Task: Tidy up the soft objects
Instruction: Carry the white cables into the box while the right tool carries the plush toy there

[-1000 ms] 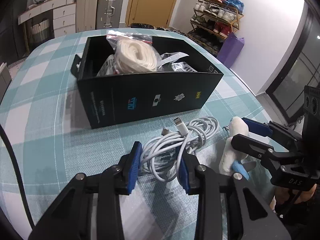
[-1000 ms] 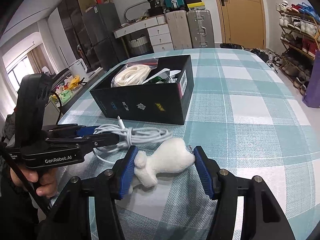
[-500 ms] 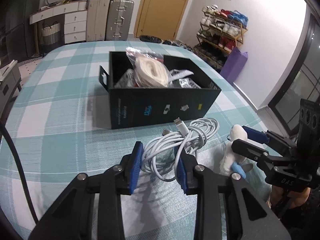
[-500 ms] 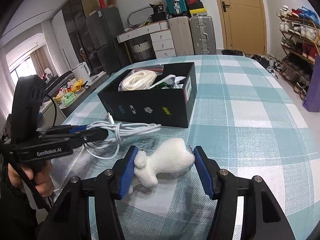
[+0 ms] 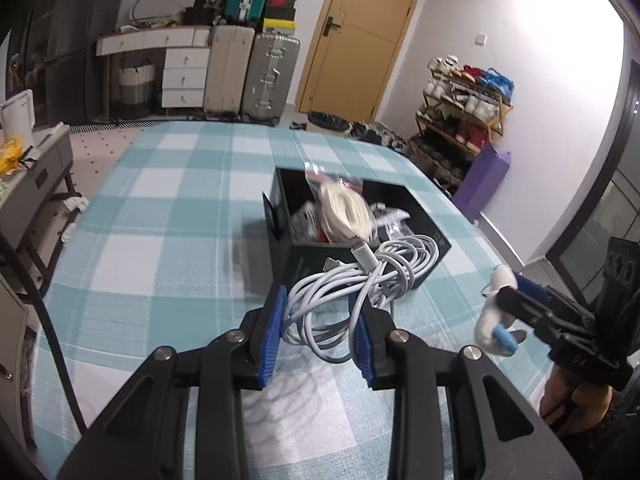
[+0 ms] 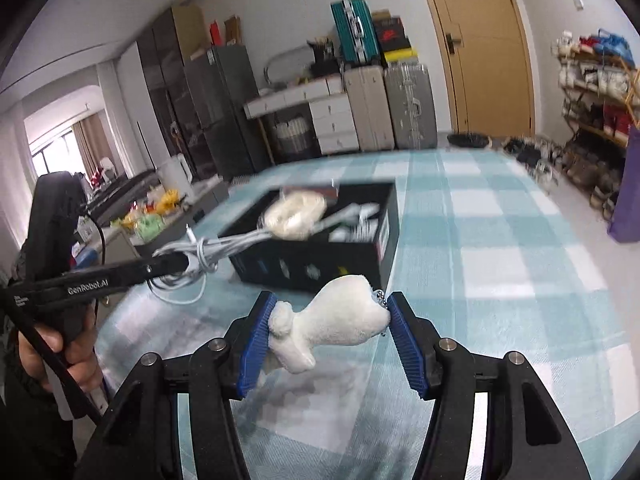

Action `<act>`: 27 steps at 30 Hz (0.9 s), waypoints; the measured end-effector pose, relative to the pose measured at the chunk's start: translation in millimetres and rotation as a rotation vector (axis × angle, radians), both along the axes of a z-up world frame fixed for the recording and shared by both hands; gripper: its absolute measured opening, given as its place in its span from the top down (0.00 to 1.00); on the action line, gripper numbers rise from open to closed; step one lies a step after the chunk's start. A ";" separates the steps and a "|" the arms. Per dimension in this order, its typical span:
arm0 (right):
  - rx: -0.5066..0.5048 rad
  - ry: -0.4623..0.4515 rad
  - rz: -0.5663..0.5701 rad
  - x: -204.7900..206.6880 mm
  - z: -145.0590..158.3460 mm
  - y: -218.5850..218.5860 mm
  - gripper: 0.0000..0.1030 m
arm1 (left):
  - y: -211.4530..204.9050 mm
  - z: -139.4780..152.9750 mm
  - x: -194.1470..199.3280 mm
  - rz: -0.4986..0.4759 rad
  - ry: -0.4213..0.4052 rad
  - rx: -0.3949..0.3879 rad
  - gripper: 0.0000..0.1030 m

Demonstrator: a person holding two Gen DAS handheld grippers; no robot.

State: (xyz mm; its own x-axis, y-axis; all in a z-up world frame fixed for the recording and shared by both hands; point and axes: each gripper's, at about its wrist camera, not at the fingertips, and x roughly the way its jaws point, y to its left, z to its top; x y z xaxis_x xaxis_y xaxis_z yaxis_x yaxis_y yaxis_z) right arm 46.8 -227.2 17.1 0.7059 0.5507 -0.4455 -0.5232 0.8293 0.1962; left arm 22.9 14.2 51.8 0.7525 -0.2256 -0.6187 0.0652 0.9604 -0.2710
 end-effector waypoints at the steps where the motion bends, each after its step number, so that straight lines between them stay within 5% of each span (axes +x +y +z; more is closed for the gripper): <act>1: 0.004 -0.010 -0.003 -0.6 4.2 -1.4 0.44 | 1.5 2.7 -0.4 0.004 -0.007 0.000 0.70; 12: 0.011 -0.065 0.025 8.1 37.2 -0.7 0.44 | 3.9 15.8 5.2 0.021 -0.038 0.012 0.70; 27: -0.022 -0.074 0.017 56.5 38.2 21.8 0.44 | 7.0 19.8 42.2 0.081 -0.048 0.020 0.70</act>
State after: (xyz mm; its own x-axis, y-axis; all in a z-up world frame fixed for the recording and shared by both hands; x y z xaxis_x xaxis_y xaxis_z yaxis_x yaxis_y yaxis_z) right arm 103.3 -205.4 55.3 0.7279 0.5535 -0.4047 -0.5495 0.8239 0.1385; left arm 65.1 21.3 71.7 0.7964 -0.1512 -0.5855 -0.0001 0.9682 -0.2501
